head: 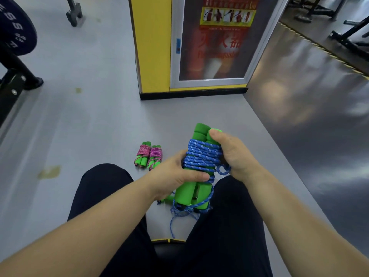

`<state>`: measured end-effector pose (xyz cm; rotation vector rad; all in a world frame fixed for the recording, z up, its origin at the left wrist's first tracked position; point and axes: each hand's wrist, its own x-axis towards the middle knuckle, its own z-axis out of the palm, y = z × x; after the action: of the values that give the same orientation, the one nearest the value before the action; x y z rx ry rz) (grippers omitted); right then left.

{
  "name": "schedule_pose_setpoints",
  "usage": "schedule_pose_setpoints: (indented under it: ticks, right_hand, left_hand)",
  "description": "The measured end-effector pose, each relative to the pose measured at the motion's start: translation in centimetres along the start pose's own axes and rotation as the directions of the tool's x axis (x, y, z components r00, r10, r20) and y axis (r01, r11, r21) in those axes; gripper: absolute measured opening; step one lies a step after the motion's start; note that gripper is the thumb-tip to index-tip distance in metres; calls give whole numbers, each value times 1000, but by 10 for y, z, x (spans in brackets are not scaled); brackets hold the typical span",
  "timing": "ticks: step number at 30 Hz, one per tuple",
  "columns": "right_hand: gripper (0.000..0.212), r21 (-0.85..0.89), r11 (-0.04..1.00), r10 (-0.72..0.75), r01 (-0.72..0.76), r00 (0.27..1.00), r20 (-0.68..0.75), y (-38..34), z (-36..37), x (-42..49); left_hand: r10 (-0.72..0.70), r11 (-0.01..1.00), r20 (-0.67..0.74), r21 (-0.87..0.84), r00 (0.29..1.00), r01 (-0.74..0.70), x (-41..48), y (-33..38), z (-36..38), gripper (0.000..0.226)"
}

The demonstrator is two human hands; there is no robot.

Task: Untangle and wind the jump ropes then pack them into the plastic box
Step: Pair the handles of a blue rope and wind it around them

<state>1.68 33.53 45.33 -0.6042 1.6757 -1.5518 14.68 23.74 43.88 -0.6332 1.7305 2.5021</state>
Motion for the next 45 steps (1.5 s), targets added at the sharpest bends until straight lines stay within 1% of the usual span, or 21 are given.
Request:
schedule_pose_setpoints:
  ticks: [5,11,15,16,18,20,22,23,25,26,27,29,31,33,36,39,40,41,42,43,45]
  right_hand:
    - [27,115,992,-60,57,998,18,4,0,-1]
    - [35,287,958,-26,18,999,22,12,2,-2]
    - [35,260,965,22,-21,1000,-1,14,3,-1]
    - [38,212,977,18,-12,1000,-26,13,2,-1]
    - [52,-19,999,-45,45,999,-29,12,-4,-1]
    - [37,-294,950,-107,108,994,19,3,-16,-2]
    - [10,-534,836,-69,126,990,126,-13,-29,-1]
    - [5,-651,748,-39,131,987,154,-21,-34,-2]
    - [10,-788,599,-3,141,985,174,-31,-43,-2]
    - [15,-797,586,8,146,982,186,-34,-45,-4]
    - [19,-778,610,21,147,979,202,-37,-45,-6]
    - [22,-650,743,8,158,970,244,-38,-45,-14]
    - [24,-453,884,-2,110,972,234,-32,-52,-18]
    - [31,-224,974,18,40,967,253,-20,-56,-20]
    - [38,105,992,28,-67,943,333,3,-53,-16]
    - [28,177,973,79,-146,938,339,18,-52,-6]
    - [20,144,974,122,-176,939,321,17,-51,-4]
    - [15,79,977,167,-199,940,299,13,-51,-2]
    - [11,-43,979,205,-201,939,274,7,-52,1]
    - [6,-213,958,241,-190,938,249,-3,-49,2]
    - [12,-533,841,251,-90,938,238,-25,-38,4]
  left_hand:
    - [23,999,98,-49,995,-19,-3,3,-1,44]
    - [23,995,148,-103,989,-8,-4,-1,-2,38]
    - [23,992,114,-123,993,-9,-2,-7,3,38]
    - [26,991,90,-134,996,-14,-2,-7,3,38]
    - [31,988,33,-150,999,-26,-1,-6,3,38]
    - [15,992,14,-127,1000,-13,-2,-3,-1,41]
    - [-19,997,-2,-76,1000,18,-2,-3,-5,40]
    - [-32,998,-21,-56,999,31,-2,-3,-7,39]
    - [-44,999,-75,-31,996,42,-1,-5,-10,37]
    - [-45,999,-95,-29,994,42,0,-4,-10,37]
    - [-40,999,-101,-38,994,36,1,-4,-10,36]
    - [-4,995,-51,-96,999,-1,2,-1,-12,39]
    - [45,986,58,-164,997,-35,0,3,-14,54]
    - [70,984,171,-173,983,-40,-1,5,-15,69]
    - [74,992,287,-120,955,-41,-3,10,-14,62]
    - [49,972,326,201,944,-120,-8,28,-12,58]
    - [27,919,324,365,946,-151,-10,36,-12,56]
    - [11,811,315,553,949,-193,-11,45,-11,54]
    - [-6,630,313,739,950,-239,-11,53,-7,54]
    - [-35,390,308,880,951,-271,-10,59,-2,56]
    - [-71,-79,279,956,958,-284,-6,65,9,61]
